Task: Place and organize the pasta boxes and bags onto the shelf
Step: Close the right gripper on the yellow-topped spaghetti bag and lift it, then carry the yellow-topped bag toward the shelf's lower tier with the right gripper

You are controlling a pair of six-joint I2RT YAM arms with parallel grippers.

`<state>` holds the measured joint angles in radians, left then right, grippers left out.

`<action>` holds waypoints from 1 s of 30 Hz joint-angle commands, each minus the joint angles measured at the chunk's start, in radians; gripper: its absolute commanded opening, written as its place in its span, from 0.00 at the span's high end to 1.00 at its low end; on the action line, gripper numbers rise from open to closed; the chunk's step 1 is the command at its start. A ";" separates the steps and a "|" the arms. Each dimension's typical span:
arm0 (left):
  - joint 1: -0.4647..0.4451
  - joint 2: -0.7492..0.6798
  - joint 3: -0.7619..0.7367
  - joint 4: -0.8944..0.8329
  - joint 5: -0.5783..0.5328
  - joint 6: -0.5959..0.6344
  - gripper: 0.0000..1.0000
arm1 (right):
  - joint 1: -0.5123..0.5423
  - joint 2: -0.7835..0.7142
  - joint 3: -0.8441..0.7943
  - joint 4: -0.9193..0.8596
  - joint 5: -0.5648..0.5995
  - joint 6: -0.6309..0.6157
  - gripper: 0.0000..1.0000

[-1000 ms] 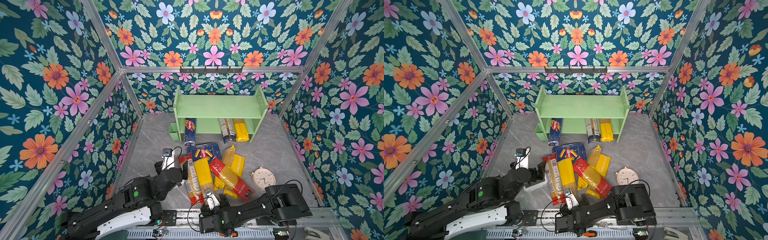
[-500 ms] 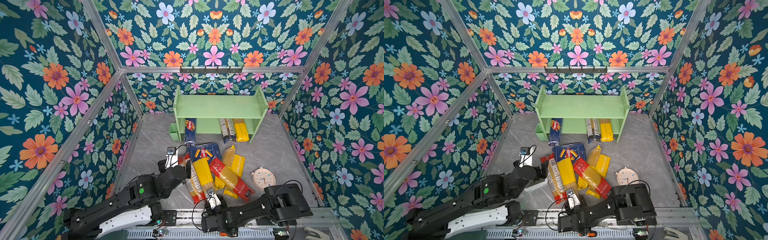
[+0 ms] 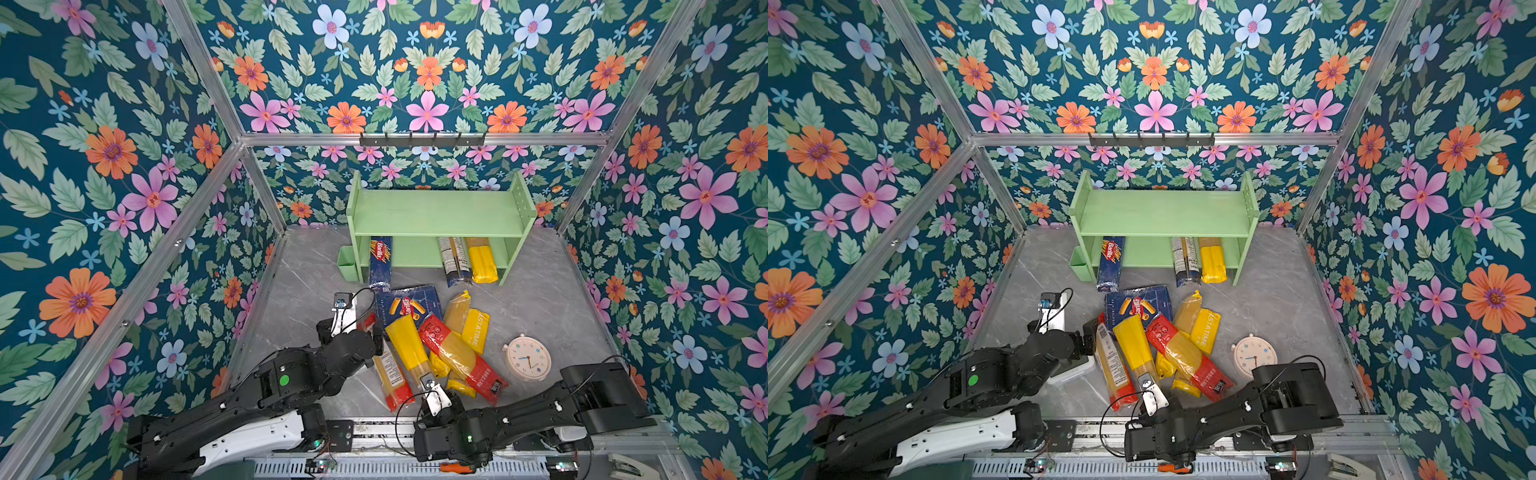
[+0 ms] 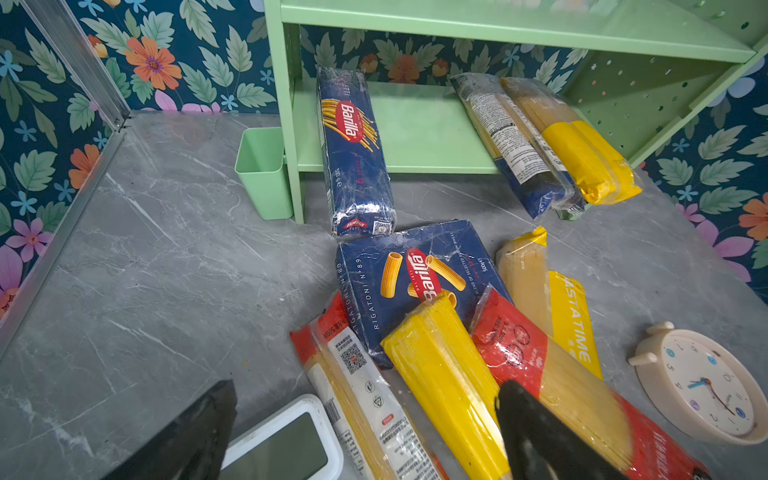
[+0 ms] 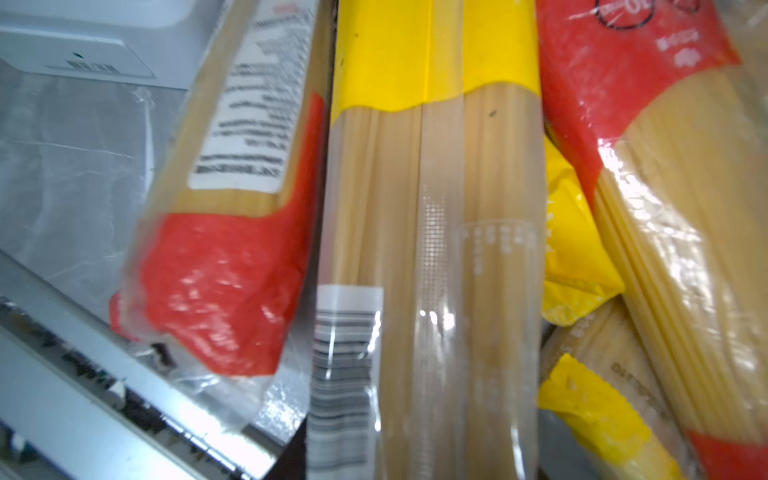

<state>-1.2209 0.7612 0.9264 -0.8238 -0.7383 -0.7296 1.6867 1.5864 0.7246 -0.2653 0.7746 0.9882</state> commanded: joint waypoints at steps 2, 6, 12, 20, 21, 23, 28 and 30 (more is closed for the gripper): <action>0.001 0.004 0.006 0.002 -0.012 -0.002 0.00 | 0.000 -0.073 -0.014 0.038 0.081 -0.056 0.71; 0.000 0.003 0.004 0.005 -0.019 0.001 0.00 | -0.001 -0.132 -0.007 0.001 0.098 -0.071 0.72; 0.000 0.003 0.002 0.014 -0.020 0.009 0.00 | -0.024 -0.214 0.002 -0.043 0.107 -0.077 0.74; 0.000 0.005 0.008 0.018 -0.017 0.024 0.00 | -0.123 -0.286 0.025 -0.109 0.097 -0.101 0.74; 0.001 0.004 0.007 0.018 -0.018 0.025 0.00 | -0.138 -0.297 0.028 -0.104 0.095 -0.116 0.74; 0.001 0.003 0.004 0.017 -0.025 0.031 0.00 | -0.166 -0.318 0.030 -0.083 0.089 -0.157 0.74; 0.001 0.005 -0.010 0.015 -0.045 0.034 0.00 | -0.252 -0.353 0.045 -0.019 0.058 -0.268 0.74; 0.000 0.007 -0.015 0.020 -0.047 0.036 0.00 | -0.298 -0.355 0.060 0.005 0.032 -0.308 0.74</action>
<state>-1.2209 0.7670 0.9157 -0.8146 -0.7601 -0.7029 1.4223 1.2411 0.7662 -0.3691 0.7605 0.7700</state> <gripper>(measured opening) 0.998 0.418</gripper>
